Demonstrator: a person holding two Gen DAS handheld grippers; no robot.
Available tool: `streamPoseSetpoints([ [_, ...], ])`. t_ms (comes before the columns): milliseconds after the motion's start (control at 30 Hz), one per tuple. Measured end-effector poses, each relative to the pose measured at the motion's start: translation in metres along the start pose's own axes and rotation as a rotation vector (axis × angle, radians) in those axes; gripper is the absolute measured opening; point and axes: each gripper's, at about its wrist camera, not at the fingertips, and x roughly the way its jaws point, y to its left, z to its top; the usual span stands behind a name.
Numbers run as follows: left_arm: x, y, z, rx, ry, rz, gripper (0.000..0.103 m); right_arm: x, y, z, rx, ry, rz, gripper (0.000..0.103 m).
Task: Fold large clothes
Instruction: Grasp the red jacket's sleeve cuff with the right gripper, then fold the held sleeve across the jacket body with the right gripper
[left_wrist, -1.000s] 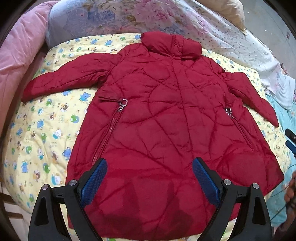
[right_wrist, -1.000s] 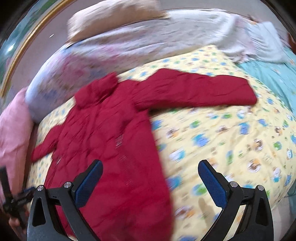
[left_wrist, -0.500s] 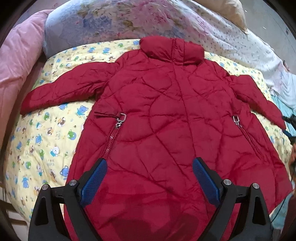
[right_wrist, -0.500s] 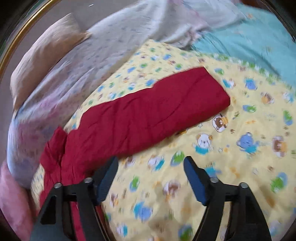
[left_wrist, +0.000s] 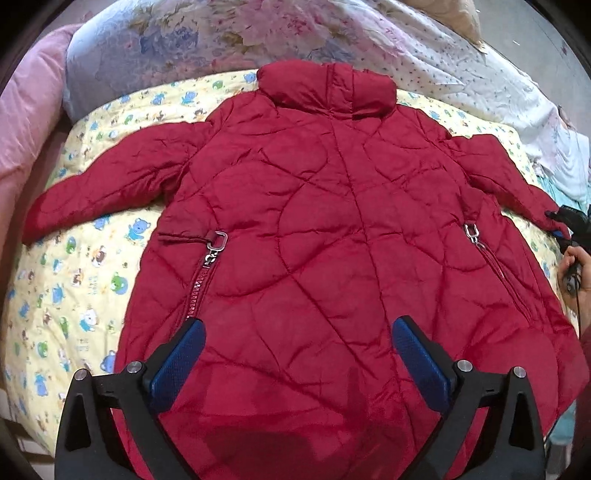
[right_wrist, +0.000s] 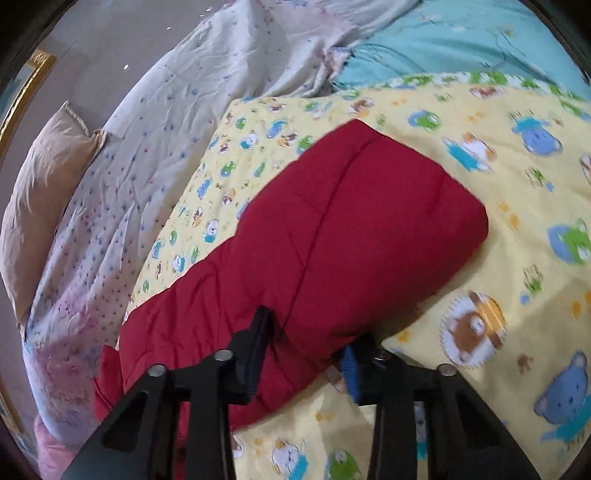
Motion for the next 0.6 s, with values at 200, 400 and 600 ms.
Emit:
streamPoseSetpoints([
  [200, 0.019, 0.012, 0.007, -0.056, 0.056, -0.011, 0.102, -0.025, 0.048, 0.0, -0.206, -0.102, 0.034, 0.011],
  [400, 0.024, 0.015, 0.011, -0.054, 0.063, -0.024, 0.102, -0.048, 0.119, -0.016, -0.416, -0.112, 0.159, 0.011],
  [600, 0.018, 0.02, 0.01, -0.05, 0.032, -0.029, 0.102, -0.05, 0.197, -0.053, -0.553, 0.003, 0.371, 0.01],
])
